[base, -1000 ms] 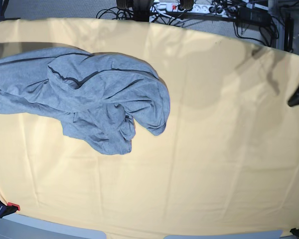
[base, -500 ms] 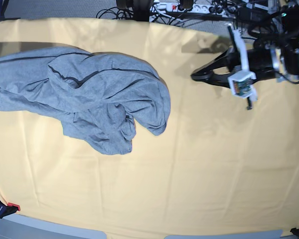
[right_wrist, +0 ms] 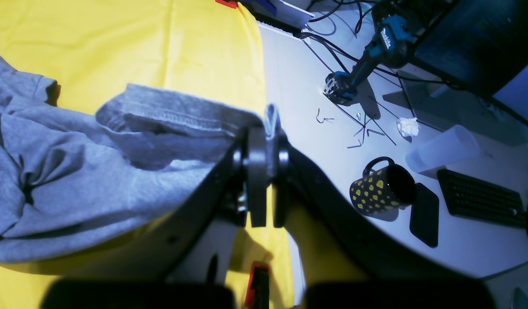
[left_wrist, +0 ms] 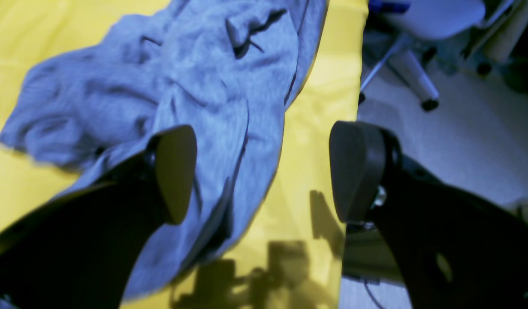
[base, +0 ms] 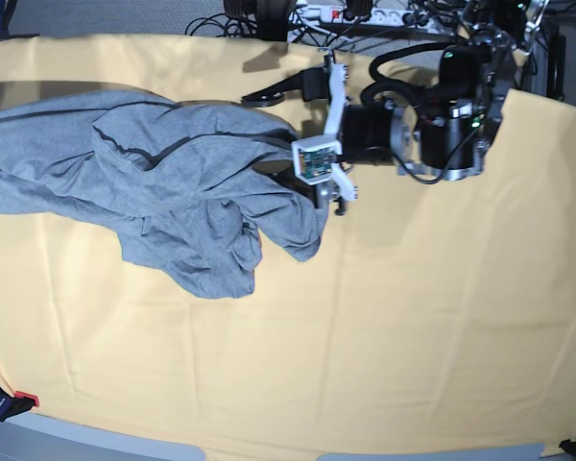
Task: Layout the t-shirt on the table in an organized manner, then fold the t-shirt properly
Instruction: 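Move the left gripper over the bunched shirt and grasp a fold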
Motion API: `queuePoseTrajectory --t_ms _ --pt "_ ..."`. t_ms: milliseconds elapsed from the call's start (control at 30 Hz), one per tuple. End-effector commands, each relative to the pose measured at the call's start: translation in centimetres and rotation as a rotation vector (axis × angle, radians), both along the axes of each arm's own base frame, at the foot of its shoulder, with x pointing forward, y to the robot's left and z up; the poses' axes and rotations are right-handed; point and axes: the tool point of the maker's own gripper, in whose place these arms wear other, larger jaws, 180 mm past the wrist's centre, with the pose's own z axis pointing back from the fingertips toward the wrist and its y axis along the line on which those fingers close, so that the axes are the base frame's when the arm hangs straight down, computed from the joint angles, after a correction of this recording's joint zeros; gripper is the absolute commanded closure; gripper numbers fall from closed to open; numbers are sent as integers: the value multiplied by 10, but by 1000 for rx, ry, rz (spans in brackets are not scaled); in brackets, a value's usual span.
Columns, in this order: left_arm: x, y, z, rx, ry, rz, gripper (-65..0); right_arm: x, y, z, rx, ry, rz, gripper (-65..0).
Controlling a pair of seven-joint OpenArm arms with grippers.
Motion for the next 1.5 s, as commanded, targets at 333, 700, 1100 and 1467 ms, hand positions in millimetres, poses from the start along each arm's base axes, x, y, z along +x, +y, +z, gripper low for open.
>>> queuePoseTrajectory --t_ms 333,700,1100,1467 --pt "18 -46 -36 2 102 -33 -488 2 1 9 -17 -27 12 0" --pt "25 -45 -64 36 194 3 -149 2 2 9 -17 -30 13 0" --pt "19 -55 -45 -37 214 -29 0 2 2 9 -18 -30 14 0" --pt "3 -50 -38 19 172 -90 0 2 2 9 -17 -30 13 0"
